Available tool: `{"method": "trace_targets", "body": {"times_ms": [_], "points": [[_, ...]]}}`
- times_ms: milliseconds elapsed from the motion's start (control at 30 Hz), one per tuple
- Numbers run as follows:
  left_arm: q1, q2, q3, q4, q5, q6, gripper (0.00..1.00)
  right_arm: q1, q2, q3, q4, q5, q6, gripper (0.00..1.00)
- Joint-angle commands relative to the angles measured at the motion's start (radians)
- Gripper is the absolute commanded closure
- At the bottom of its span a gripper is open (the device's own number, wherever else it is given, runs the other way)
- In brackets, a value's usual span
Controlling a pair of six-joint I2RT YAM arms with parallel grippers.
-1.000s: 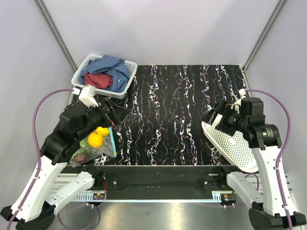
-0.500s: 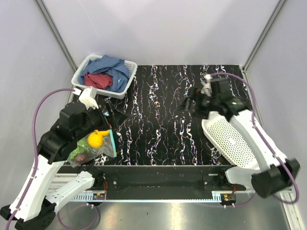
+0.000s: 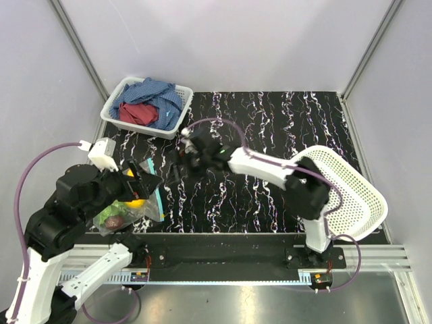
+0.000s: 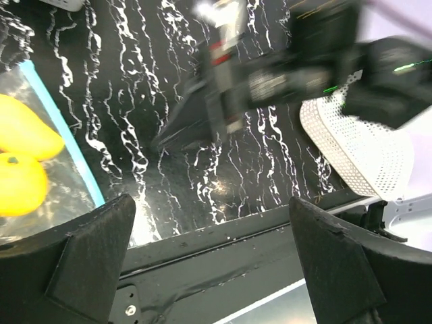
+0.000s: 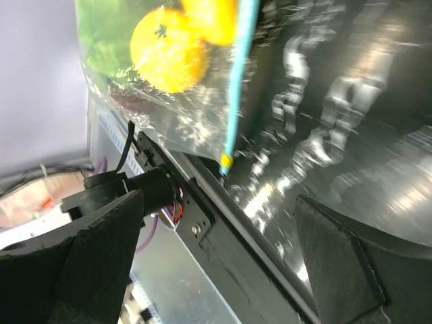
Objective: Open the zip-top bag and remove the fake food
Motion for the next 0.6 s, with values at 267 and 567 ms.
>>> {"method": "trace_targets", "body": {"times_ms": [267,567], "points": [[0.005,0.018,0.053,-0.041,0.073,0.08,0.02,0.128,0.28,0.085,0.32,-0.103,0.009,0.15],[0.005,0.05,0.089,-0.052,0.128,0.038,0.02,0.139,0.343,0.03,0.507,-0.186,0.034,0.3]]}}
